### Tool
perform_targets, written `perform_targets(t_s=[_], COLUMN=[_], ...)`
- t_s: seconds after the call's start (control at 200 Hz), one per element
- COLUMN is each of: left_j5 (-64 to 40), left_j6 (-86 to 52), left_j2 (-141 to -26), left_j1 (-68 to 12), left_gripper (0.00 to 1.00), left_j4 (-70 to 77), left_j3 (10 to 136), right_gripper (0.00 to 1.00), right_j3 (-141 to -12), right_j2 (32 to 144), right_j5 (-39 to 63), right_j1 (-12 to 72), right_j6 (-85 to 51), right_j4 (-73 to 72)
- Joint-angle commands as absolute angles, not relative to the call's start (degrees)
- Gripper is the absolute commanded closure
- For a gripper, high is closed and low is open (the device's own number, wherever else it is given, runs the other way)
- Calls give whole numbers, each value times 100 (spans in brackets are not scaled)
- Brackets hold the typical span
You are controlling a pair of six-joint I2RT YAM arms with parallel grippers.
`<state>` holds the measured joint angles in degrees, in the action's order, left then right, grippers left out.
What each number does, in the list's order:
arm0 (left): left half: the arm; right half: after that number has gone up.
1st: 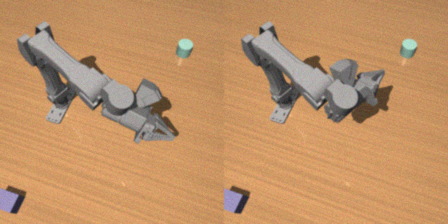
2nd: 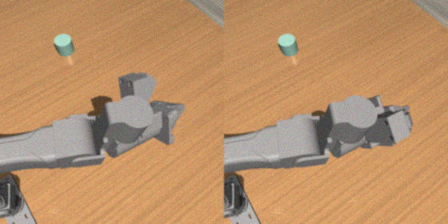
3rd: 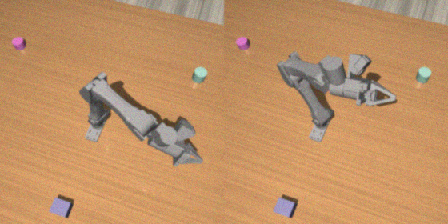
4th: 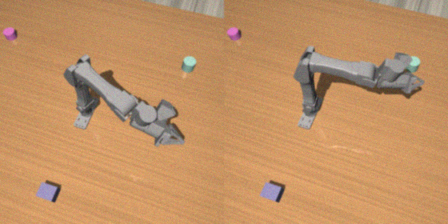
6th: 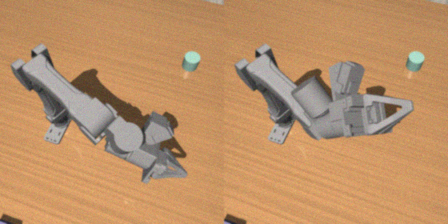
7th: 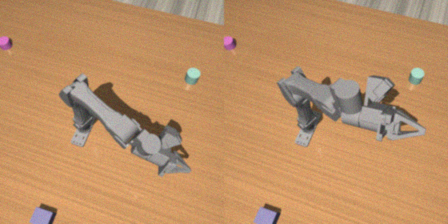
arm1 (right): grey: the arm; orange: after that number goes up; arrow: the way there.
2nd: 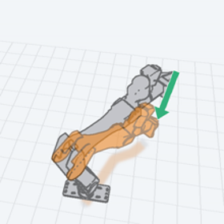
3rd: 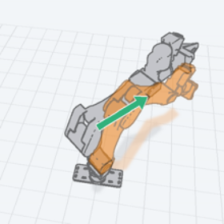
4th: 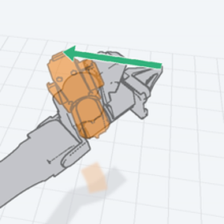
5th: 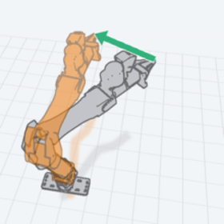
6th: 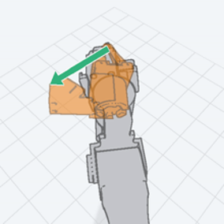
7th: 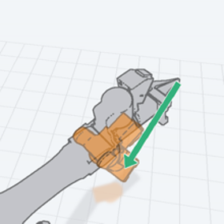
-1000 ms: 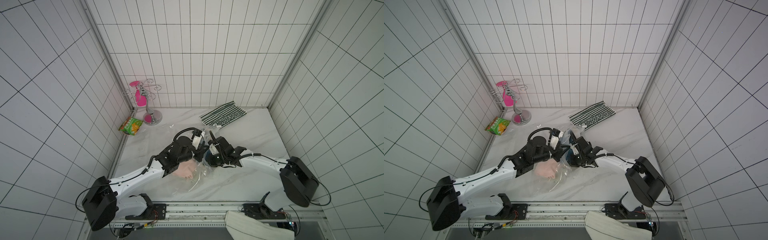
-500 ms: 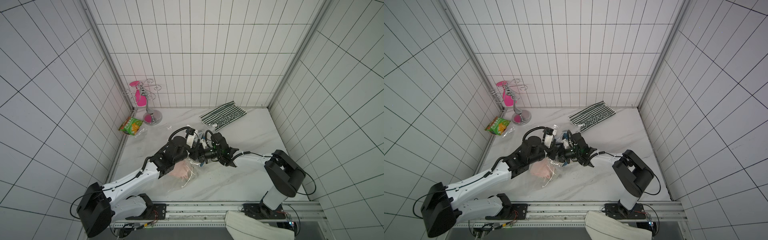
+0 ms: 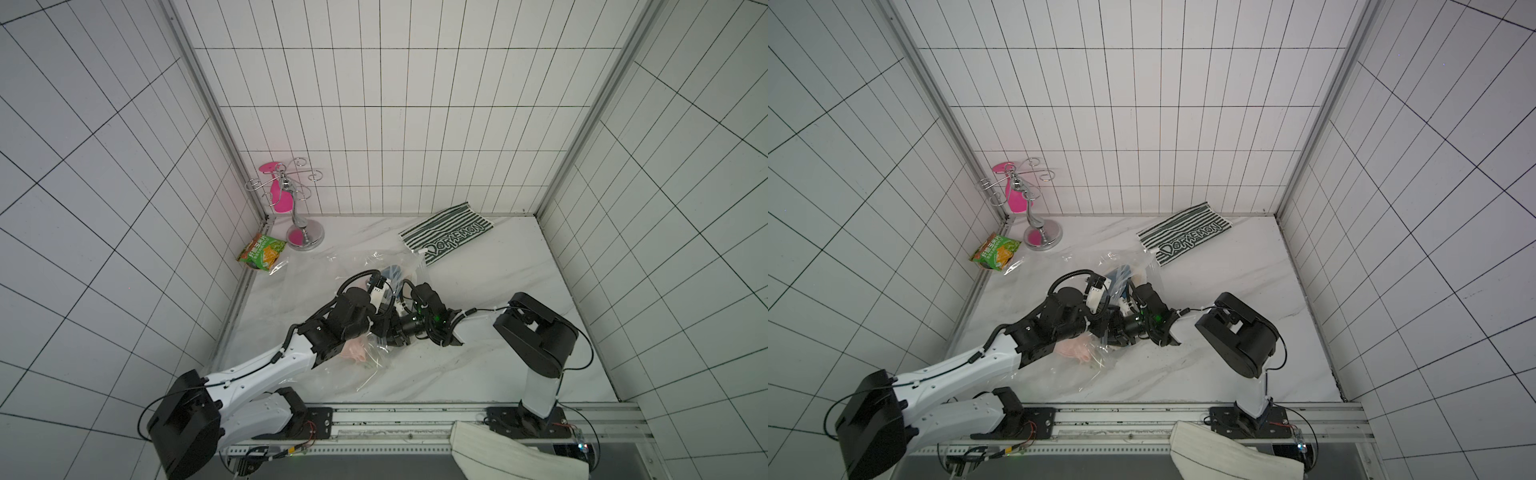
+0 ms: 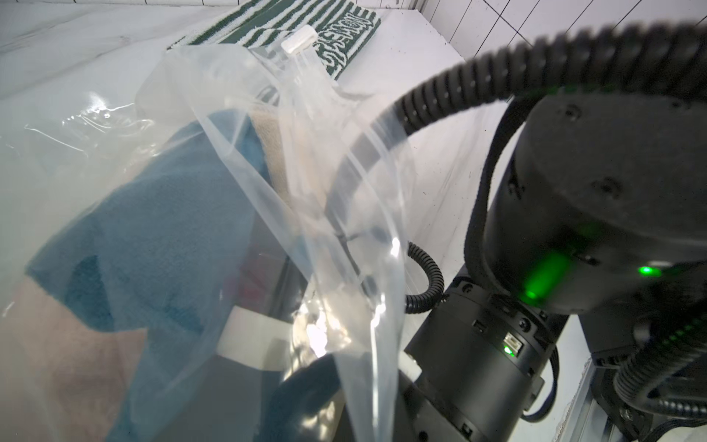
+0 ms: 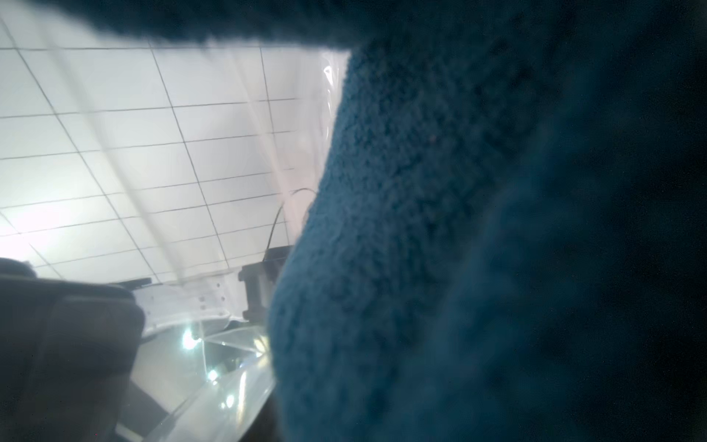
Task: Place the folded towel into the vacuum bag
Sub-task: Place the towel in the vacuum bag.
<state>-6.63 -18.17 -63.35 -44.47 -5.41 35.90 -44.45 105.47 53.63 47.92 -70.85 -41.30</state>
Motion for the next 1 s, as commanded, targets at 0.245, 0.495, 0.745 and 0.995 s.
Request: perform_targets(t_s=[0.245, 0.495, 0.745, 0.995], left_j5=[-1244, -1460, -994, -1499], left_j6=[-2092, -2202, -2022, -2220], left_j2=[-5849, -5860, -6064, -6459], left_j1=[-4606, -4614, -4614, -4723], left_gripper=[100, 100, 100, 100], left_j4=[638, 660, 335, 457], left_j3=[3860, 4087, 4129, 4315], right_gripper=[23, 26, 28, 30], right_j3=[-4578, -5008, -4183, -4046], right_j2=[8027, 8260, 7261, 6663], right_j5=[4594, 2355, 1535, 2398], right_j1=[3531, 2813, 2829, 2837], right_j6=[-4165, -2932, -3033, -3081], right_j4=[1442, 2724, 2581, 1924])
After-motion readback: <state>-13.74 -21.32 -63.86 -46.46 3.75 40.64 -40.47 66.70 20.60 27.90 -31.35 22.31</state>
